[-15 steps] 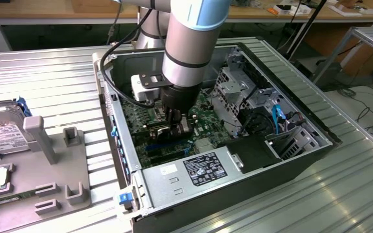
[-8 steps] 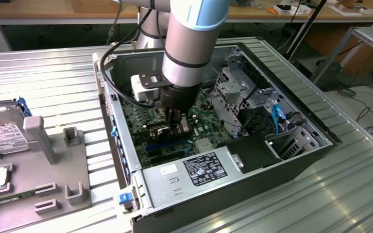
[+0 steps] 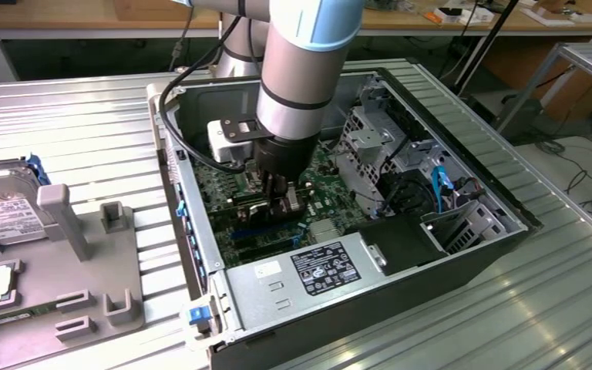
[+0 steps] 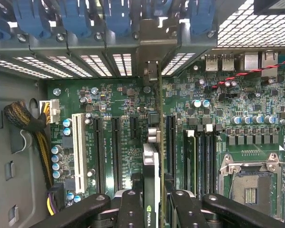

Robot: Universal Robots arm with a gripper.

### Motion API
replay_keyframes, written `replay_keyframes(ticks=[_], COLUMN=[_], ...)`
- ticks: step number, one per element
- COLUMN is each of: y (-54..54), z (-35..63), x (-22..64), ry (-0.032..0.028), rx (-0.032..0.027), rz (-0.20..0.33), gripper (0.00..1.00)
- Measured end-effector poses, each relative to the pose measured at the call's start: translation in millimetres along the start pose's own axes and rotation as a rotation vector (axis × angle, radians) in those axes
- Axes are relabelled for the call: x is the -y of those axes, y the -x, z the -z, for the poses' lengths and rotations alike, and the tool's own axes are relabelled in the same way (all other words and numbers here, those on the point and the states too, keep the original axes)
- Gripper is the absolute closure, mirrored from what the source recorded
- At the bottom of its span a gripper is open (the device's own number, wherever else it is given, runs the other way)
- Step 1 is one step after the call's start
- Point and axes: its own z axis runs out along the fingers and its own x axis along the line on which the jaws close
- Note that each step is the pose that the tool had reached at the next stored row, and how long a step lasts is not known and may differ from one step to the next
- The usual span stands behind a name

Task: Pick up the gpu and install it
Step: 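Insert the gpu into the slot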

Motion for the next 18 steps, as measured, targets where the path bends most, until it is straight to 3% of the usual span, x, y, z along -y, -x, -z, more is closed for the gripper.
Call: replay_keyframes(ticks=[18], y=[-0.4], z=[-5.1], x=[0.0], ry=[0.0000], rx=[0.0000], rz=[0.000], gripper=[0.73])
